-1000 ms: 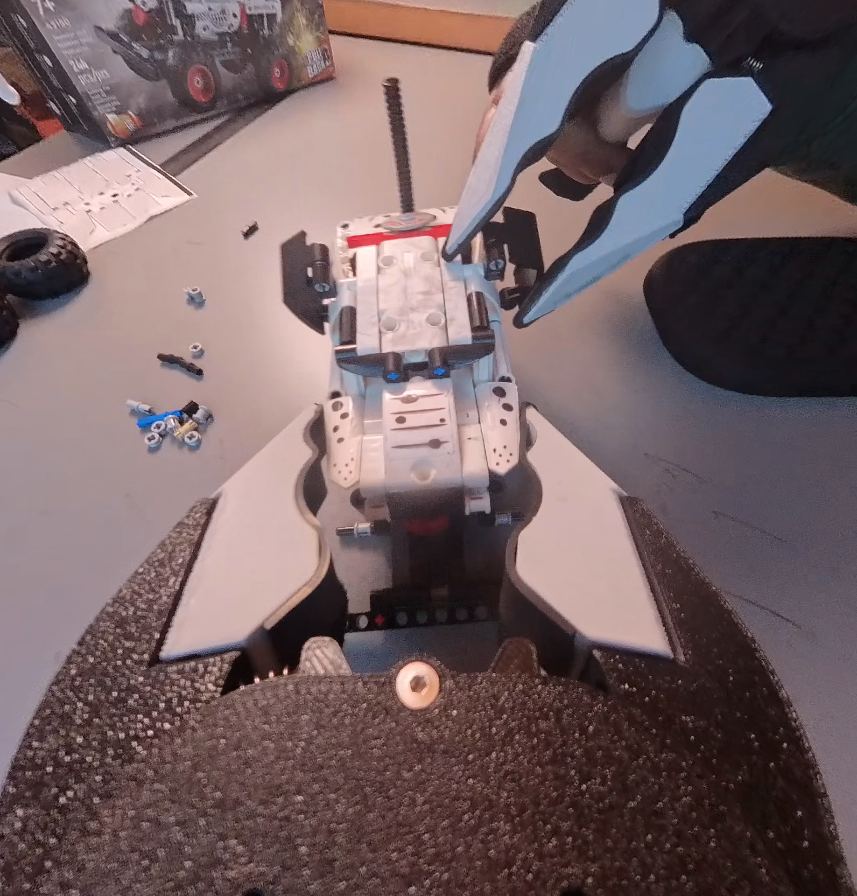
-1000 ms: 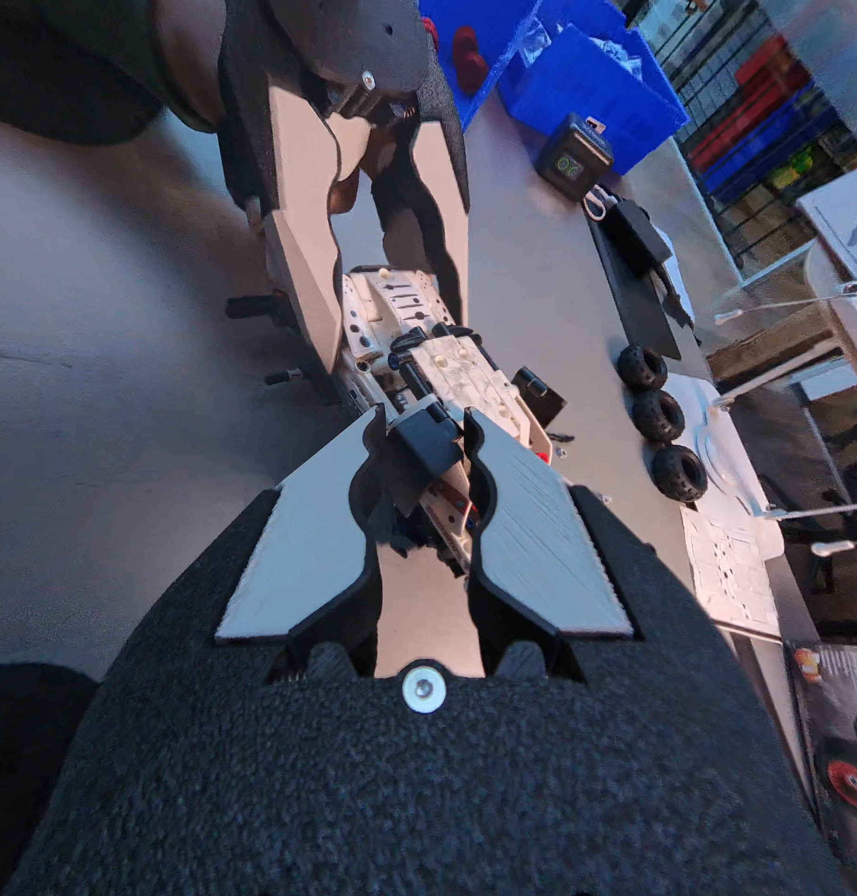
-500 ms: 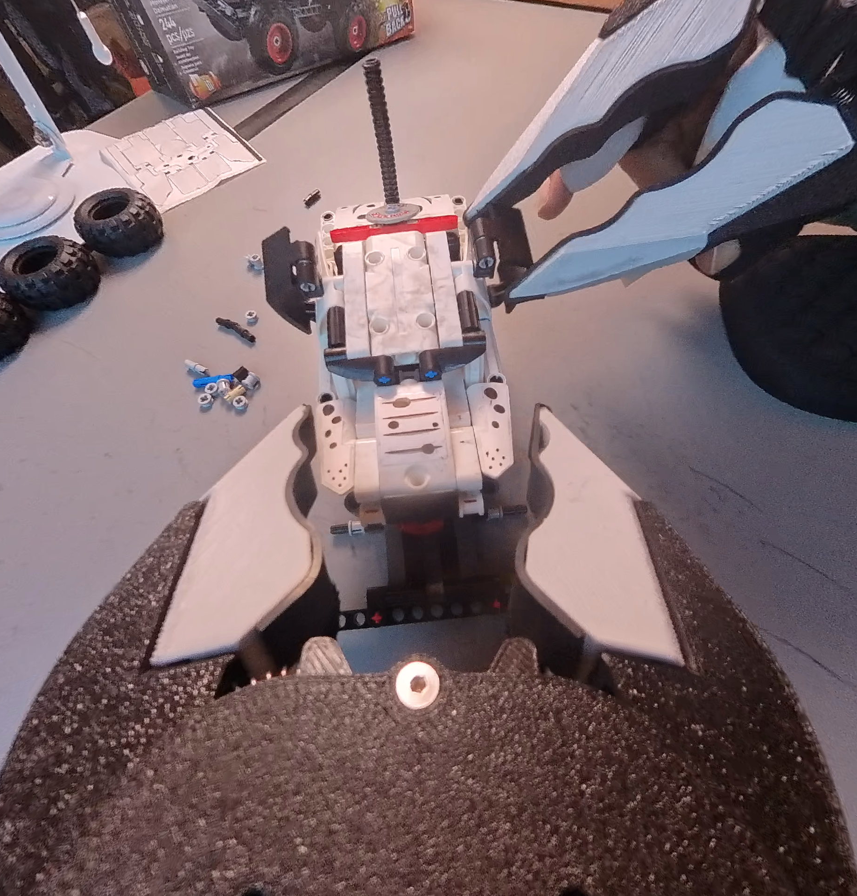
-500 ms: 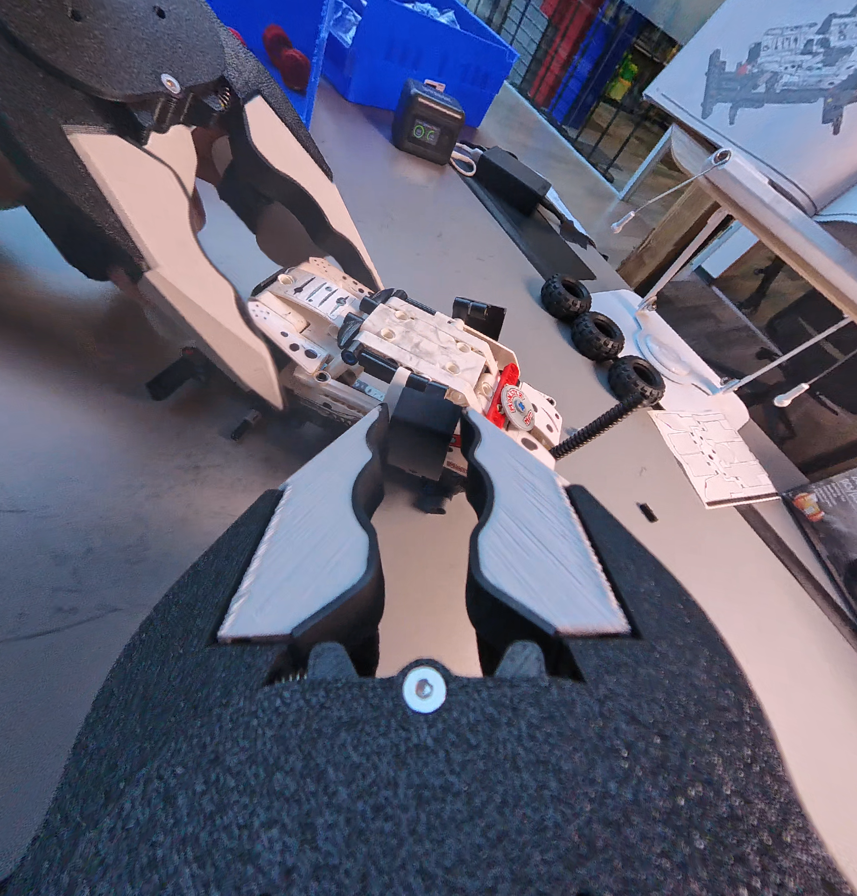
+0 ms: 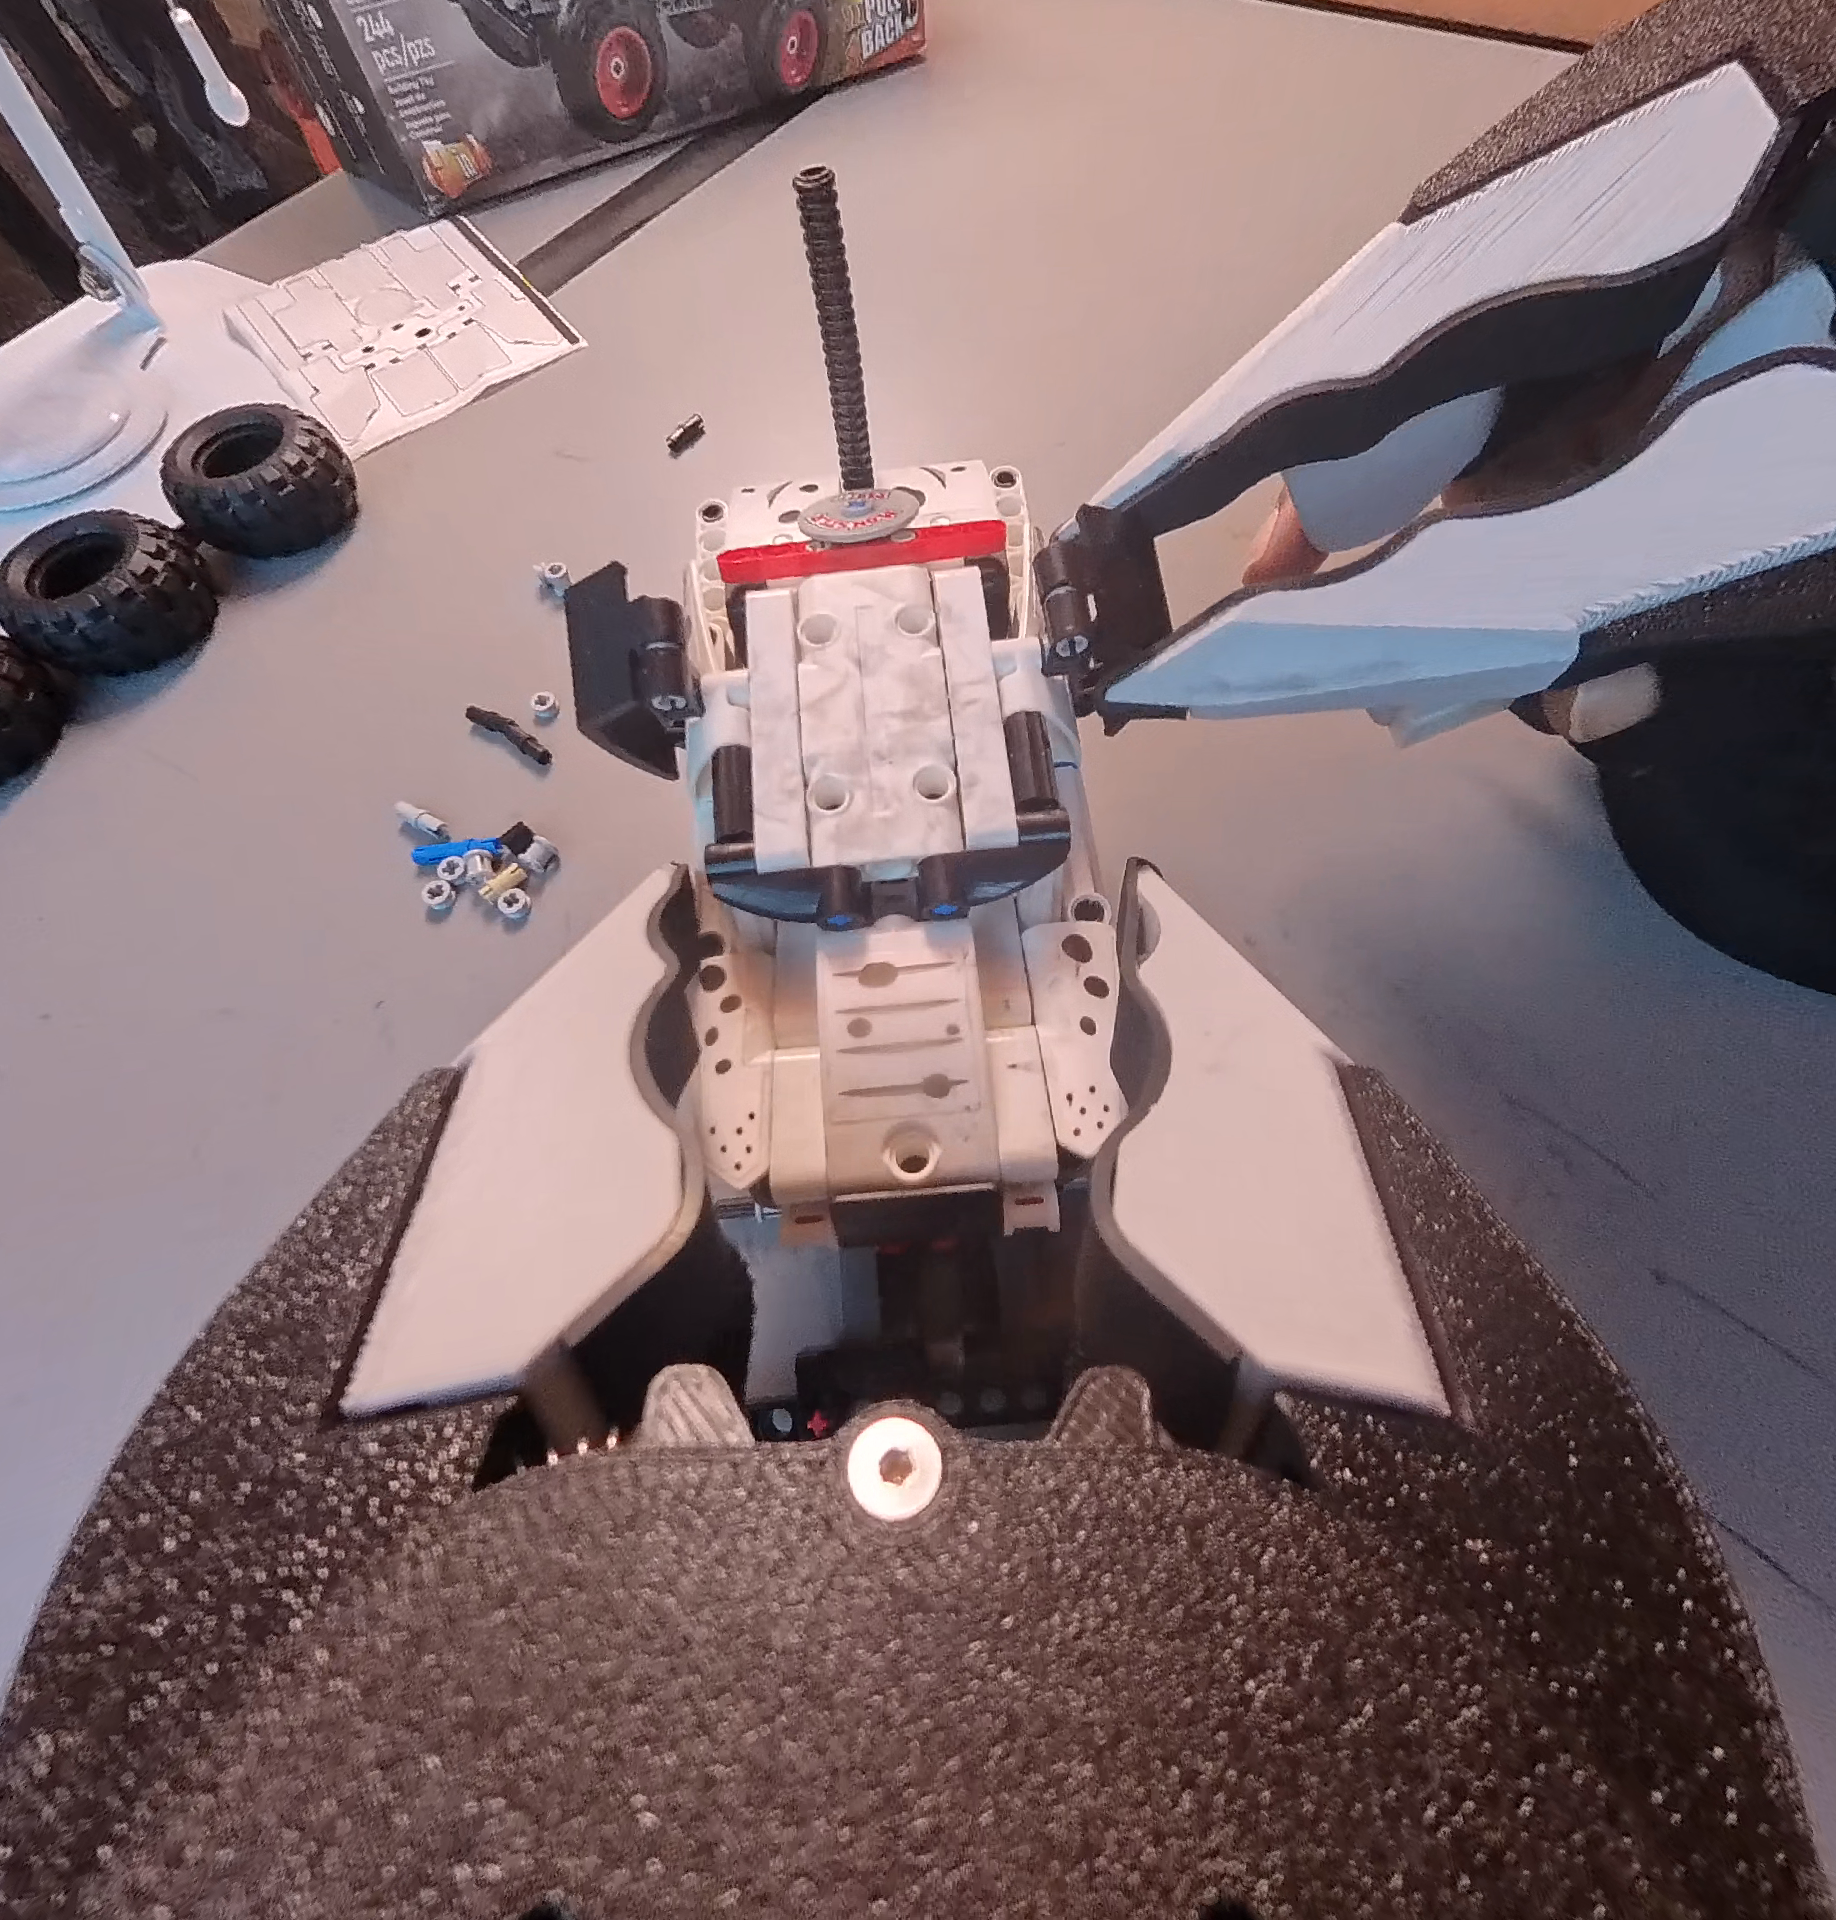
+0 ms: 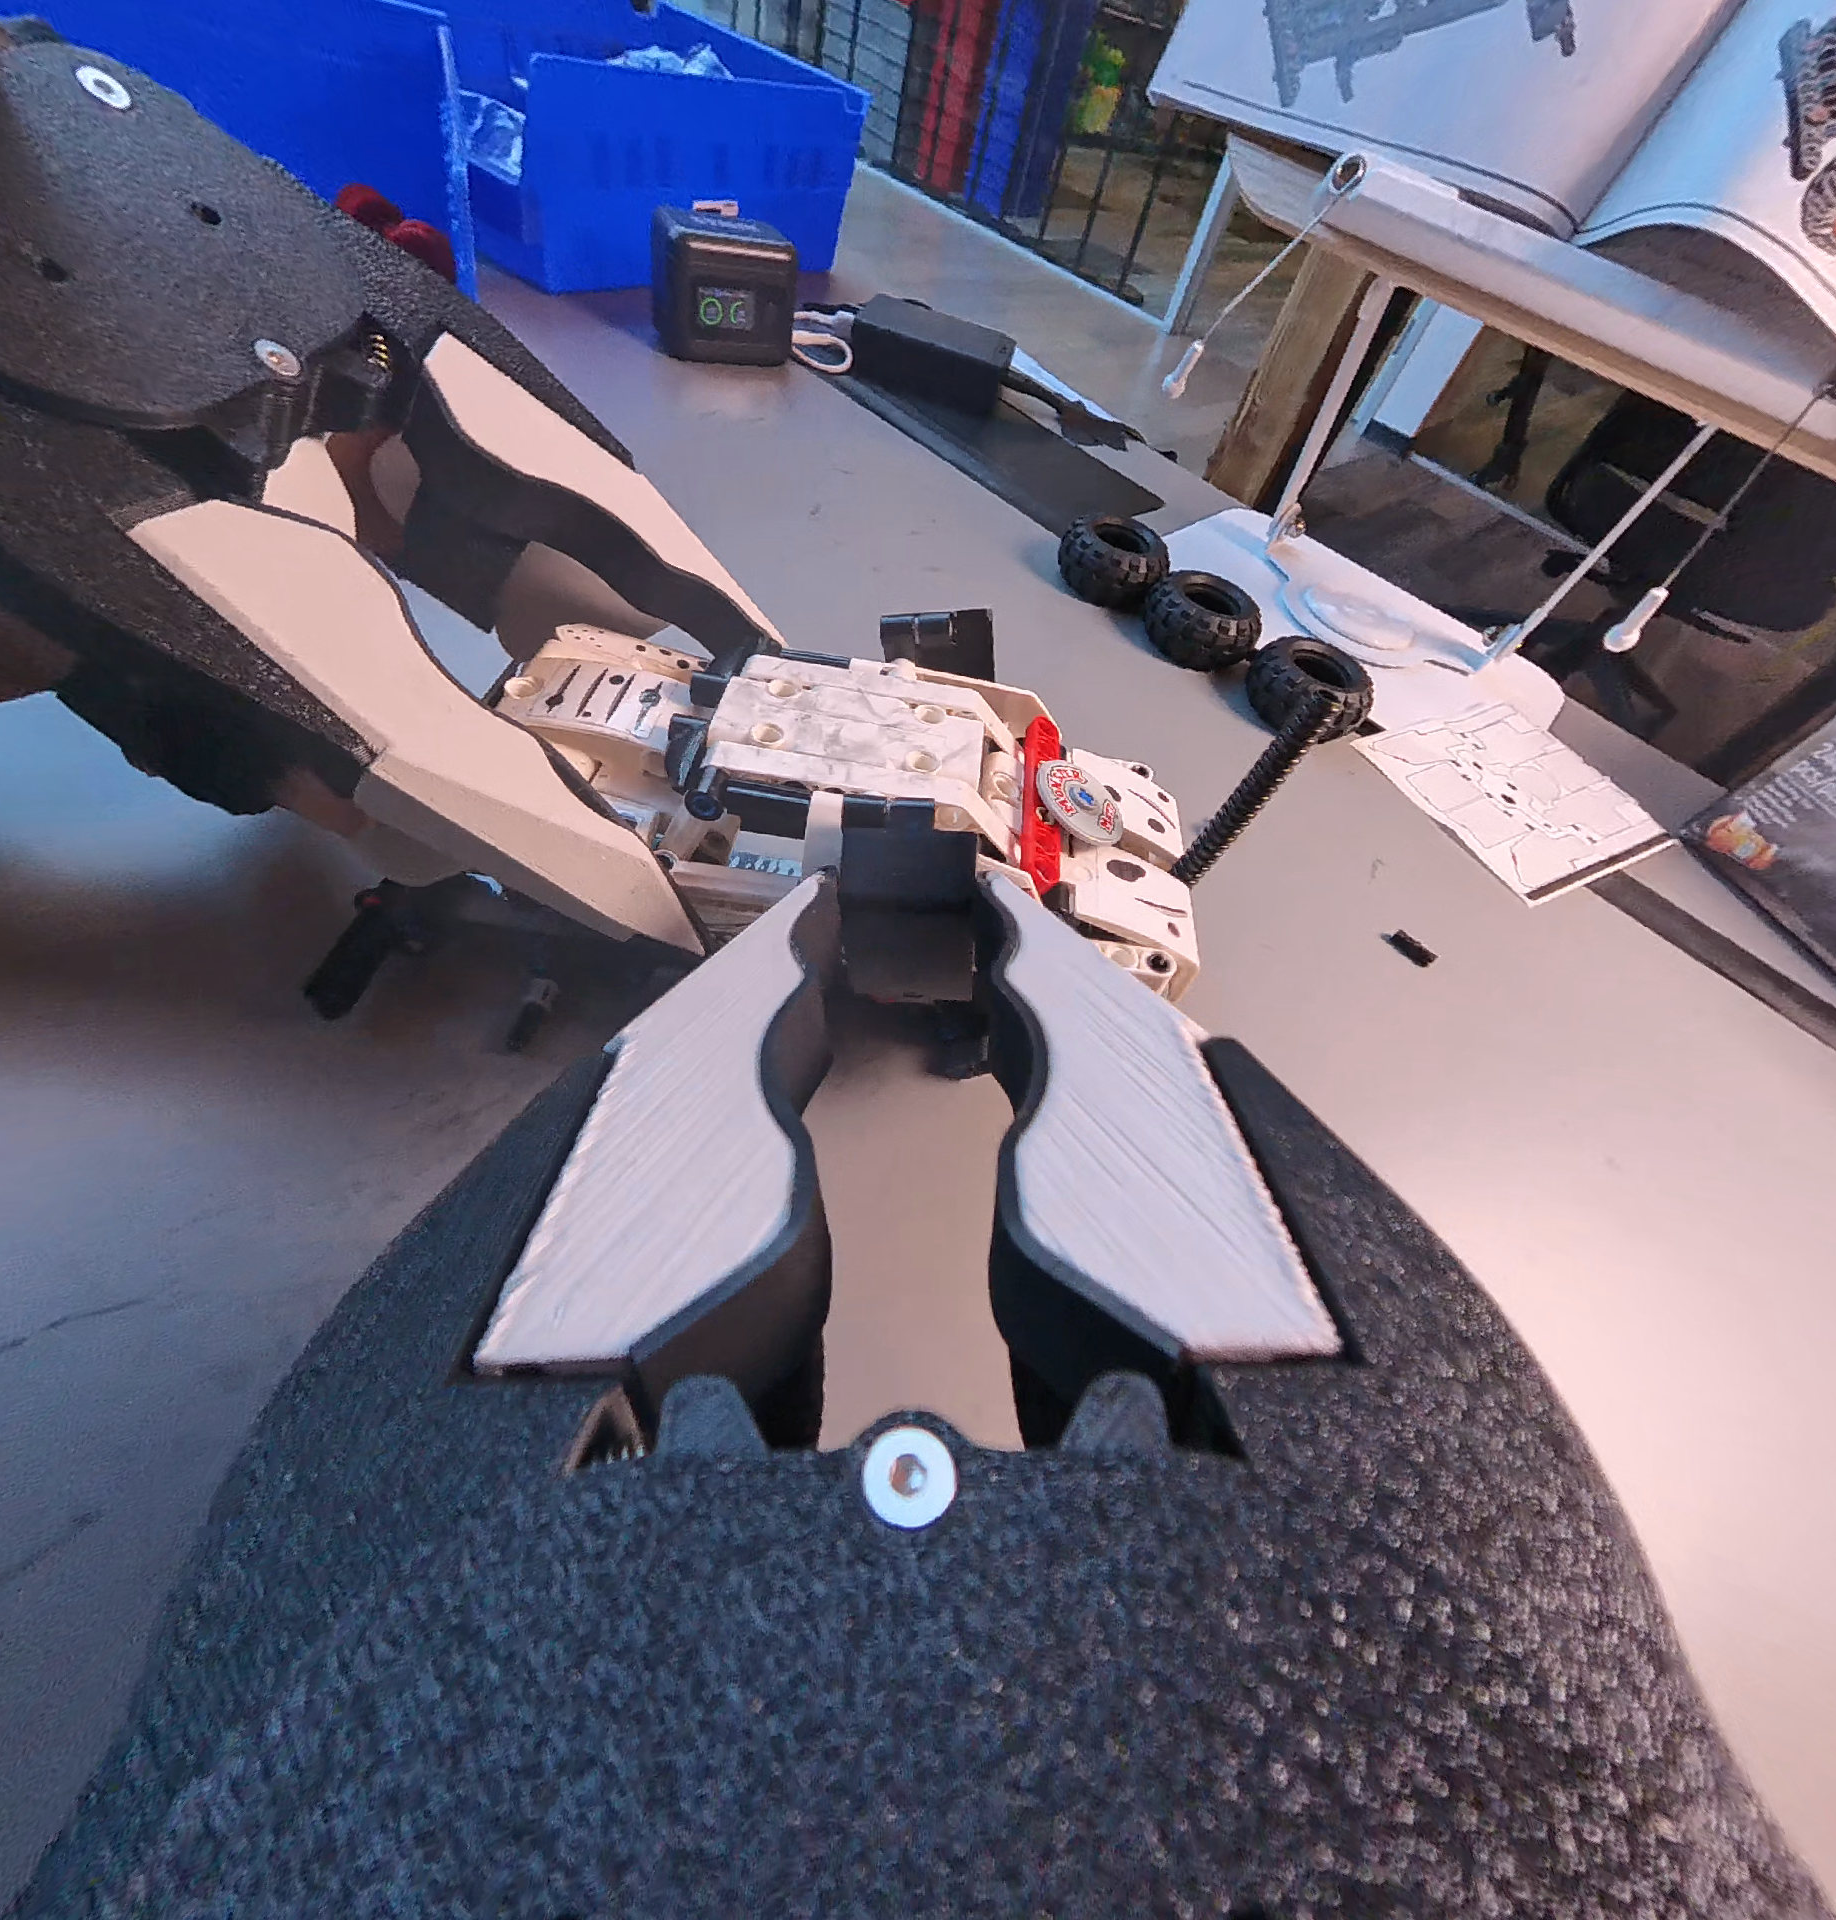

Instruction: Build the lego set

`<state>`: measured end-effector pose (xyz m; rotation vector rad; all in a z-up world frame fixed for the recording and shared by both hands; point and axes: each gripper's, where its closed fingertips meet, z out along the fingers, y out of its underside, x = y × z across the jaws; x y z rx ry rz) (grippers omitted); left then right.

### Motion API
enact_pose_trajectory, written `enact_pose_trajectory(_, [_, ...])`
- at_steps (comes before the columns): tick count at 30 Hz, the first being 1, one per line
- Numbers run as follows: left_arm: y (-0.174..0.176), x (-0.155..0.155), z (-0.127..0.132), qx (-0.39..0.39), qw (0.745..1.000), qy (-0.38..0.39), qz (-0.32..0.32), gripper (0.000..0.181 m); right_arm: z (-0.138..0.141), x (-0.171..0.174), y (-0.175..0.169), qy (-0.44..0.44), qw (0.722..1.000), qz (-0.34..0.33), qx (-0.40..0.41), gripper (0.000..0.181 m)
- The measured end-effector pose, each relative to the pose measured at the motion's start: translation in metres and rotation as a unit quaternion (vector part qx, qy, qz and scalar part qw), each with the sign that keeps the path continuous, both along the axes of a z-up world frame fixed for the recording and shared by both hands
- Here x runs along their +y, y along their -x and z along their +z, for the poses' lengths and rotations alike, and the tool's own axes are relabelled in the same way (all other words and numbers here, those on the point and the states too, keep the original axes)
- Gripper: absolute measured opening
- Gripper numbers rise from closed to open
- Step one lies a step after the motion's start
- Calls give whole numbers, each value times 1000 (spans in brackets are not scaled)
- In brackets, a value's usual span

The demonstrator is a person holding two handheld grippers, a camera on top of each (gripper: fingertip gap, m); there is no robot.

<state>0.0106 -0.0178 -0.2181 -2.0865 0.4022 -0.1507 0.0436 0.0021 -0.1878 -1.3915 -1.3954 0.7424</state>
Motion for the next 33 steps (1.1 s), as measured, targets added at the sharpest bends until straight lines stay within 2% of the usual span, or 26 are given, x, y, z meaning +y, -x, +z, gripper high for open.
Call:
enact_pose_trajectory(4, [0, 0, 0, 1, 1000, -6, 3, 78, 0, 4, -1, 27, 1000, -10, 2, 23])
enact_pose_trajectory(12, [0, 1, 0, 2, 1000, -11, 8, 78, 1, 9, -4, 18, 1000, -20, -1, 23])
enact_pose_trajectory(14, [0, -1, 0, 1, 1000, -11, 7, 78, 6, 41, -16, -17, 996, -88, 3, 23])
enact_pose_trajectory(15, [1, -3, 1, -1, 1000, -13, 8, 78, 8, 48, -21, 25, 995, -93, 15, 23])
enact_pose_trajectory(16, [1, -3, 1, -3, 1000, -14, 8, 78, 9, 42, -20, 61, 995, -75, 28, 23])
enact_pose_trajectory(18, [0, -2, 1, -2, 1000, -14, 0, 78, 13, 32, -18, -5, 997, -67, 24, 23])
enact_pose_trajectory(21, [-2, -1, 2, -15, 999, -25, -19, 78, 21, 40, -20, 16, 997, -63, 36, 23])
enact_pose_trajectory(24, [-3, -2, 2, -21, 998, -31, -41, 79, 8, 56, -30, 47, 997, -58, 3, 23])
enact_pose_trajectory(29, [-7, -13, 2, -26, 994, -21, -102, 79, -56, 86, -66, 37, 977, -76, -193, 24])
enact_pose_trajectory(31, [-8, -19, 2, -22, 992, -17, -121, 79, -71, 90, -73, 19, 968, -70, -242, 24])
enact_pose_trajectory(32, [-8, -21, 2, -21, 991, -17, -130, 79, -74, 89, -73, 22, 966, -62, -250, 29])
enact_pose_trajectory(33, [-8, -24, 2, -23, 990, -17, -139, 79, -74, 88, -72, 33, 967, -51, -248, 47])
